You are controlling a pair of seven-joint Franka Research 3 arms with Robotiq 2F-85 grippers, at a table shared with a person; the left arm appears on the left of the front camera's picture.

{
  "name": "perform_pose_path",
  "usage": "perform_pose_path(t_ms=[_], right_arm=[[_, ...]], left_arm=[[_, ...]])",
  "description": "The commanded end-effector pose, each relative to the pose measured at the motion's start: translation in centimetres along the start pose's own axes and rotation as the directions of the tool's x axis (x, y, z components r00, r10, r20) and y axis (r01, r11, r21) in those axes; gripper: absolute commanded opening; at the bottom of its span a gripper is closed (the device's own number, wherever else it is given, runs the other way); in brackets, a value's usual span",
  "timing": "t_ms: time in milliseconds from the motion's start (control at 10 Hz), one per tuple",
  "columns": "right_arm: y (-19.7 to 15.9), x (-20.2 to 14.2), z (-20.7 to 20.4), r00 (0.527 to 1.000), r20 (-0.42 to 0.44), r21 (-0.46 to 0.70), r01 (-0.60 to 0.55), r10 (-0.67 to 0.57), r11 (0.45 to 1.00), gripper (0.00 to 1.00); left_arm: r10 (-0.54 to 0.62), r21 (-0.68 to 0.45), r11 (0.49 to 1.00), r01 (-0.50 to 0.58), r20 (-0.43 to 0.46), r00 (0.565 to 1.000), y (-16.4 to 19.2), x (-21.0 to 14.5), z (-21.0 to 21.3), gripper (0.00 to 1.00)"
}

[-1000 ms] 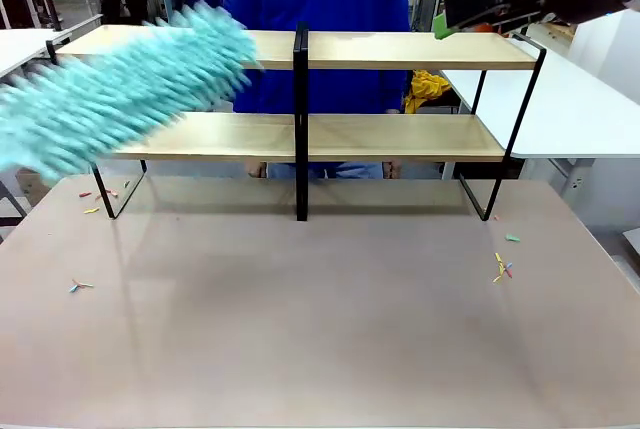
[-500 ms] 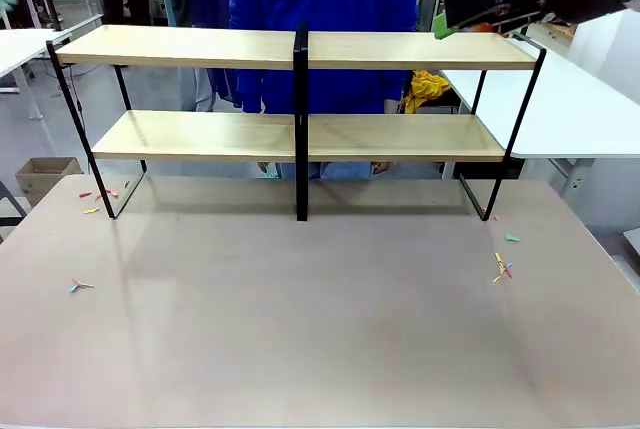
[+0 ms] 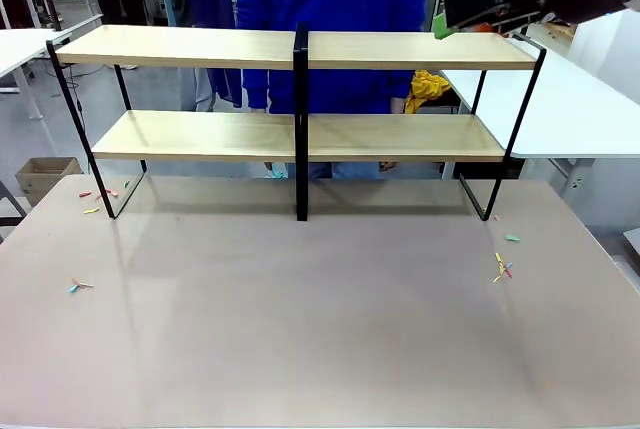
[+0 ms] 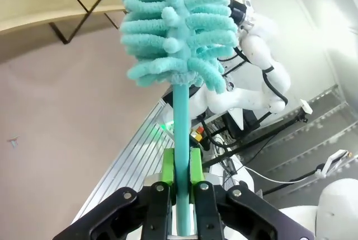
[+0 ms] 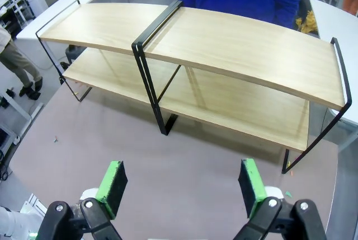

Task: Clean the shelves.
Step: Clean another randomly selected level of the Shelf with the Duster, then place the Duster on the table.

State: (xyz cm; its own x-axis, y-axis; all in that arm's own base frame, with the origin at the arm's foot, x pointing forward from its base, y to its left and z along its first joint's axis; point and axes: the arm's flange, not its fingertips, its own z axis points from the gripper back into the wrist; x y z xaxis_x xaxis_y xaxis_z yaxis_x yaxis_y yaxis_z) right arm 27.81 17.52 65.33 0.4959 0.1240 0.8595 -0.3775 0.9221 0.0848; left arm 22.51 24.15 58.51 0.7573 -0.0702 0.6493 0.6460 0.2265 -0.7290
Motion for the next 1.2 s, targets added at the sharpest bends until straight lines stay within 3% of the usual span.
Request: perform_pose_path(t_ms=[0,900,1000,1100], right_arm=[[-0.1,0.0,0.0,1.0,0.001,0.0,0.001,-0.001,1.0,1.0],[0.0,0.0,0.0,1.0,0.0,0.0,0.0,0.0,1.0,1.0],[0.9,-0.3,1.4,0.996,-0.08,0.089,0.033,-0.026,0.996,1.0],[0.3,-2.8,0.2,0.963,-0.249,0.233,0.157,-0.097,0.96,1.0]], left_arm=[[-0.035,-0.015,0.999,0.035,-0.004,0.999,-0.3,-0.8,-0.5,0.12],[-0.018,-0.017,1.0,0.018,-0.004,1.0,-0.4,-0.5,-0.6,0.12],[-0.115,-0.136,0.989,0.061,-0.431,0.895,0.4,2.7,-5.0,0.12],[-0.193,-0.233,0.971,0.045,-0.666,0.72,1.8,4.3,-8.6,0.12]])
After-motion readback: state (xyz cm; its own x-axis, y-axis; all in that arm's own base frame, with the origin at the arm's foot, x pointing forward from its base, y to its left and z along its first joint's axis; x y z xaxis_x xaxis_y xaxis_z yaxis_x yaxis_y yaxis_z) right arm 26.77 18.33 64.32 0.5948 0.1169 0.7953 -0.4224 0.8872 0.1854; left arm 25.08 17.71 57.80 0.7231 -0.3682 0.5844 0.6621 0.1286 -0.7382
